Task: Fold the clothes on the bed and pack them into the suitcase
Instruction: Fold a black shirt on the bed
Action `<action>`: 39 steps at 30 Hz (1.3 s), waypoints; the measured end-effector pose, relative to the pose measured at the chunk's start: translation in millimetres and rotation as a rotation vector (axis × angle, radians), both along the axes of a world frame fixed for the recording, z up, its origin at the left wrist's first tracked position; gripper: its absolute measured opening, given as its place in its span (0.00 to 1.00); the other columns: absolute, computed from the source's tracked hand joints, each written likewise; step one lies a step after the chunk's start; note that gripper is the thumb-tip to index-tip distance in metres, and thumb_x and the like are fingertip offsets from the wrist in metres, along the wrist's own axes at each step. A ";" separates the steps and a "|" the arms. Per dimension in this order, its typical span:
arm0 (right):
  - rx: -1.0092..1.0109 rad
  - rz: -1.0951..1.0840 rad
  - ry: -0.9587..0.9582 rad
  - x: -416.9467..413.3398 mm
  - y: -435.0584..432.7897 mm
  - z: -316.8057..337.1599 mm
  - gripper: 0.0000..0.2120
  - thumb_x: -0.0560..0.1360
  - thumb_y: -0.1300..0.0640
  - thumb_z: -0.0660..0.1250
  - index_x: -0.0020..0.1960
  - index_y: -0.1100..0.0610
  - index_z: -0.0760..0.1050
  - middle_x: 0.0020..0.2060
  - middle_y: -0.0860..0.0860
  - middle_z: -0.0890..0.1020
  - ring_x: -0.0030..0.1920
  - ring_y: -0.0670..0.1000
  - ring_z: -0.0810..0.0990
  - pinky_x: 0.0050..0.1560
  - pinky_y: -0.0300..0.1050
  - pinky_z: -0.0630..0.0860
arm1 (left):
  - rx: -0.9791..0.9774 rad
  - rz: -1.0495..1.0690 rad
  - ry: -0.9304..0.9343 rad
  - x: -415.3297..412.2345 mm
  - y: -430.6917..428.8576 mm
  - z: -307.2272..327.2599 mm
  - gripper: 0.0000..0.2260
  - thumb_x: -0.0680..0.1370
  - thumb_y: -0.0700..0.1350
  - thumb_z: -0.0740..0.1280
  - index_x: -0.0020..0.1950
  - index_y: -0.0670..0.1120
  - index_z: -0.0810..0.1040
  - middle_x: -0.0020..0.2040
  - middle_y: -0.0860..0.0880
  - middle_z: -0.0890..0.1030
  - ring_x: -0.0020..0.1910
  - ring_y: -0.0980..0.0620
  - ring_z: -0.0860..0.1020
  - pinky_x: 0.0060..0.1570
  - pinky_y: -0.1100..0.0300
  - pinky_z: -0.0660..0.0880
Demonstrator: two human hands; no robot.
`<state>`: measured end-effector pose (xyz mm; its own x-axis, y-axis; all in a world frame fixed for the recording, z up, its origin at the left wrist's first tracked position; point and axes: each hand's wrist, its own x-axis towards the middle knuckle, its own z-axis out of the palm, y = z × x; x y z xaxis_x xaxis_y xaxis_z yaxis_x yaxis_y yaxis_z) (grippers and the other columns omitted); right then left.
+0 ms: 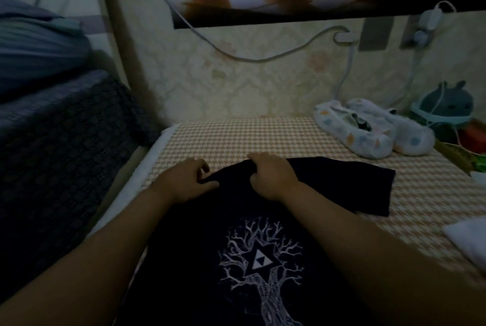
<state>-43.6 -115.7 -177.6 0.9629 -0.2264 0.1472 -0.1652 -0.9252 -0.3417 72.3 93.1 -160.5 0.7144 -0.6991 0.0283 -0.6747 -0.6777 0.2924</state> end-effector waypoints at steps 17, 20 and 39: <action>-0.077 0.049 0.092 28.4 38.9 0.5 0.36 0.70 0.56 0.67 0.76 0.49 0.60 0.69 0.52 0.69 0.68 0.55 0.68 0.69 0.52 0.65 | -0.207 0.097 0.235 32.4 81.5 25.1 0.18 0.67 0.58 0.76 0.48 0.49 0.76 0.50 0.50 0.78 0.50 0.47 0.78 0.48 0.53 0.77; 0.022 0.156 0.127 38.5 62.3 1.8 0.34 0.73 0.52 0.66 0.77 0.47 0.58 0.71 0.52 0.69 0.69 0.55 0.68 0.70 0.51 0.65 | -0.027 0.070 0.367 28.1 104.4 17.5 0.23 0.67 0.52 0.78 0.57 0.53 0.72 0.56 0.53 0.76 0.51 0.51 0.78 0.51 0.53 0.78; -0.158 -0.339 0.088 66.2 78.0 20.2 0.10 0.80 0.54 0.55 0.56 0.58 0.71 0.54 0.57 0.79 0.53 0.58 0.78 0.54 0.50 0.70 | 0.077 0.242 0.665 28.0 144.4 72.9 0.23 0.65 0.63 0.75 0.52 0.51 0.83 0.61 0.50 0.78 0.57 0.49 0.77 0.48 0.59 0.74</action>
